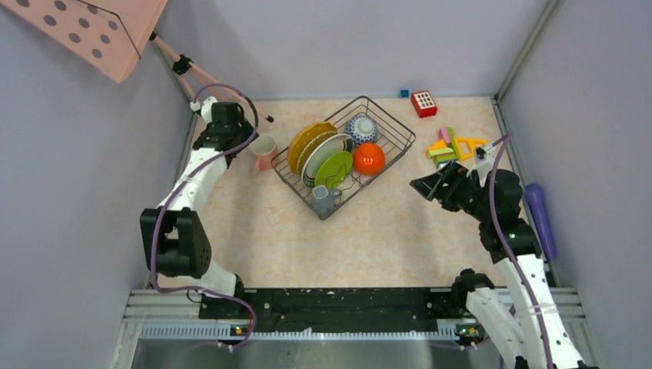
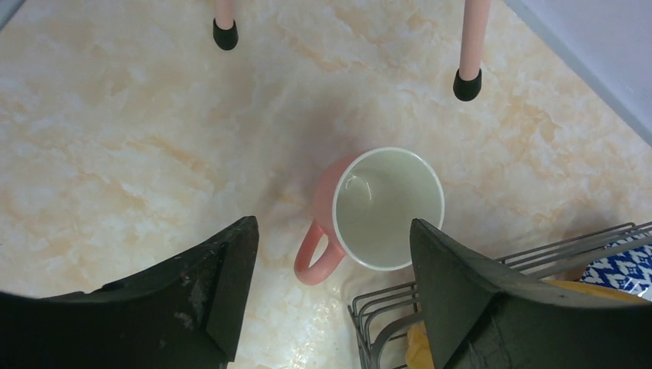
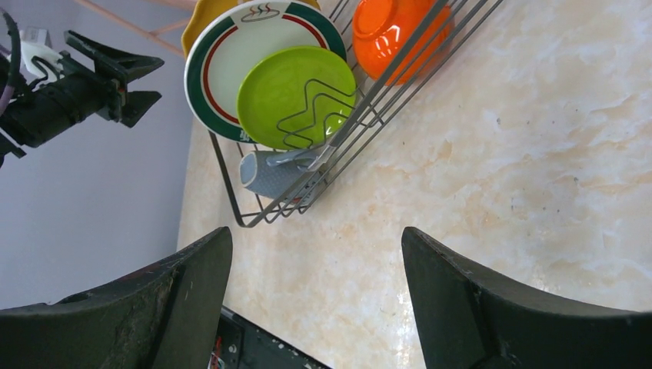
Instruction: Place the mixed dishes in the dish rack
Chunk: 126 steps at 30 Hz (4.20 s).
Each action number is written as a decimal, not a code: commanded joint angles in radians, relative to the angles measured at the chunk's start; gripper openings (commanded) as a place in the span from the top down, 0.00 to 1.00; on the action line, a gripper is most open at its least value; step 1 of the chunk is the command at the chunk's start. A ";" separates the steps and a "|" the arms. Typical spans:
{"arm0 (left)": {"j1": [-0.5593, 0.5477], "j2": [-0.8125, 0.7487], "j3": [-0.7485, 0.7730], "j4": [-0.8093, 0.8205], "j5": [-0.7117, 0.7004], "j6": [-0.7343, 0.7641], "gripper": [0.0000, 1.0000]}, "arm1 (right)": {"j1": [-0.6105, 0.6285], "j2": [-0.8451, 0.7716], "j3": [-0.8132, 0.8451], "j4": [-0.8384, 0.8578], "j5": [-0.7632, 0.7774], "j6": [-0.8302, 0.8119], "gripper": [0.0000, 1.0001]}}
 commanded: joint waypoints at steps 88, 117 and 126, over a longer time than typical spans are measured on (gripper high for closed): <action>-0.418 -0.268 -0.341 1.037 1.011 -0.906 1.00 | 0.373 0.447 0.082 1.198 -0.260 0.166 0.01; -0.141 -0.538 -0.333 0.345 0.633 -0.414 0.29 | 0.386 0.615 0.545 0.072 0.380 0.220 1.00; -0.083 -0.580 -0.334 0.217 0.504 -0.256 0.29 | 0.386 0.963 0.939 -0.358 0.576 0.289 1.00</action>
